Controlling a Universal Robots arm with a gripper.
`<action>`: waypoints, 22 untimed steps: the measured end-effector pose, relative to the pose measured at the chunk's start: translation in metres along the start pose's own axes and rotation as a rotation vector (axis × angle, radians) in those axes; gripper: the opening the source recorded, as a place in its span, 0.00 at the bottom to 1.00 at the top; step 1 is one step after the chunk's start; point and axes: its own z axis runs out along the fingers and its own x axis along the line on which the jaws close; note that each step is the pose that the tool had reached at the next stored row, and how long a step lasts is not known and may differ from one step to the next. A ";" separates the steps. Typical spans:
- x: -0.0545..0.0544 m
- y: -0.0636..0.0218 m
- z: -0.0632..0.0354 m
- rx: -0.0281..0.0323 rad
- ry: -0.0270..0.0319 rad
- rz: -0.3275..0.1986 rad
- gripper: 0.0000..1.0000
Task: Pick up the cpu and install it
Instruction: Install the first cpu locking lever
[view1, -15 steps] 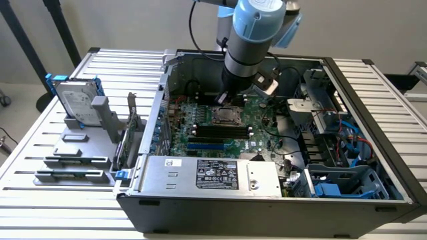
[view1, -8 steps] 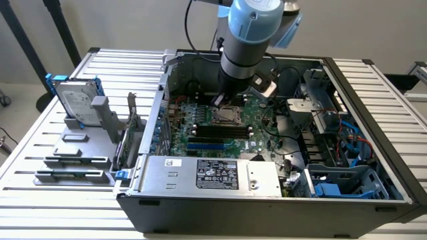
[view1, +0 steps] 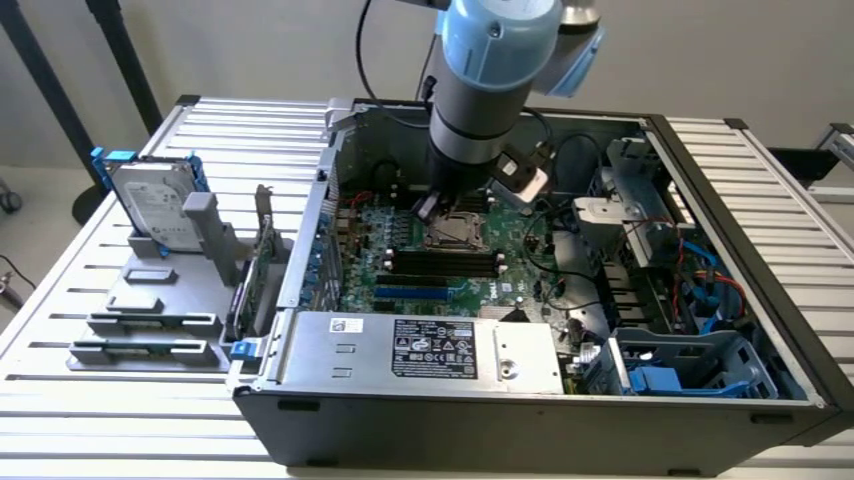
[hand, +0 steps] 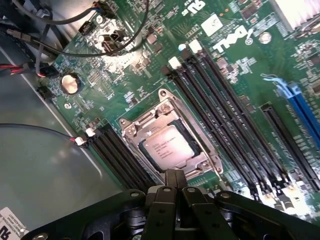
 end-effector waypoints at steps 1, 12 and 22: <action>-0.002 0.0003 -0.0021 0.0007 0.0002 0.000 0.11; -0.020 0.0041 -0.0239 0.0087 -0.0019 0.005 0.11; -0.032 0.0069 -0.0204 0.0157 -0.0072 0.008 0.11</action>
